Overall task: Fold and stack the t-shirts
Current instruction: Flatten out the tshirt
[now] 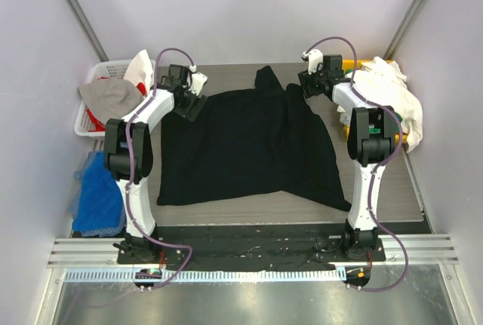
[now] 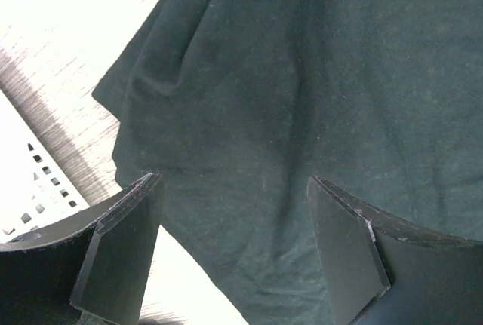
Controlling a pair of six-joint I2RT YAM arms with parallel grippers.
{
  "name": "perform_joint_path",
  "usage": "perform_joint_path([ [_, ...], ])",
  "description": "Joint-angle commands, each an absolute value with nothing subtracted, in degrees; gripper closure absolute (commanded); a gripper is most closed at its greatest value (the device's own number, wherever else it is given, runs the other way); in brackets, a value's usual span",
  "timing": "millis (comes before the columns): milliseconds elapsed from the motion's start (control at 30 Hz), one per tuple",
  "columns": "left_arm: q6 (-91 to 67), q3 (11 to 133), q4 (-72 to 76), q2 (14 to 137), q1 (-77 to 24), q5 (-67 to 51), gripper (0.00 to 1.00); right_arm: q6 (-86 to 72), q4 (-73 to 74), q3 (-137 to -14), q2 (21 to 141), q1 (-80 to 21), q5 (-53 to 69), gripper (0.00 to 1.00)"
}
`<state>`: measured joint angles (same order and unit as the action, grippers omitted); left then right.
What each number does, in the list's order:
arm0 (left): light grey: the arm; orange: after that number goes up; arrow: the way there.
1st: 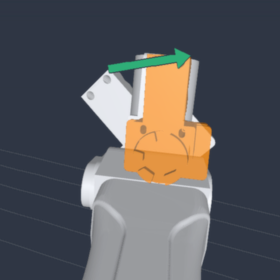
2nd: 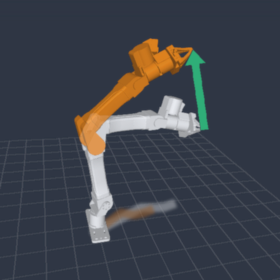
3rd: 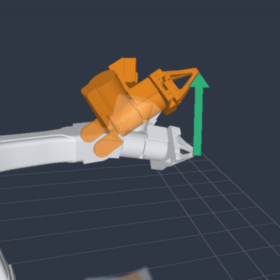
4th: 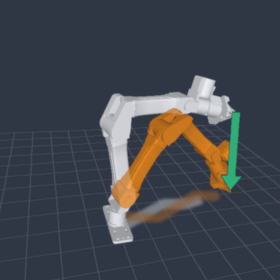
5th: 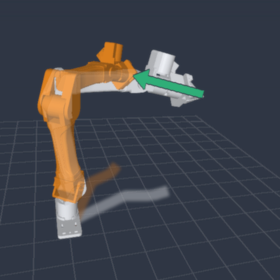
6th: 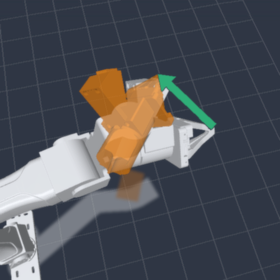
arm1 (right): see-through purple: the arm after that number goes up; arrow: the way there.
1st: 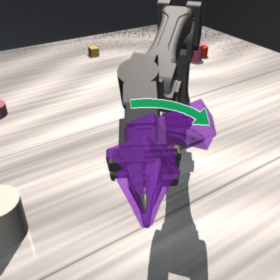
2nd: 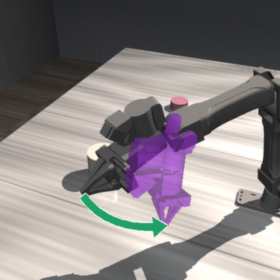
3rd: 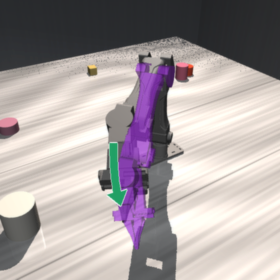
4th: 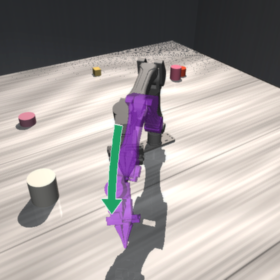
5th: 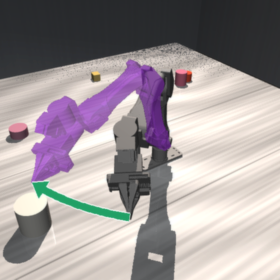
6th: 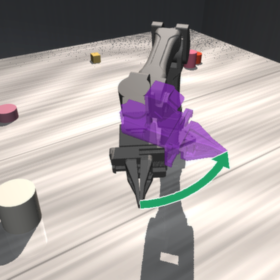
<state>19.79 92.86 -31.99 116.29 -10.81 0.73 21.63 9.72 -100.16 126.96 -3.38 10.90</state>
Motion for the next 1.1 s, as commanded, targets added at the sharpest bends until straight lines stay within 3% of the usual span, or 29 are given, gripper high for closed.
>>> perform_joint_path([
  [0,21.62,95.19,-29.88,116.63,-10.81,2.90,0.19,20.65,9.32,-102.66,128.05,-3.52,14.50,0.39],
  [1067,23.12,93.52,-29.53,117.25,-12.30,6.33,0.20,20.57,10.55,-99.58,121.81,-4.22,20.30,0.40],
])
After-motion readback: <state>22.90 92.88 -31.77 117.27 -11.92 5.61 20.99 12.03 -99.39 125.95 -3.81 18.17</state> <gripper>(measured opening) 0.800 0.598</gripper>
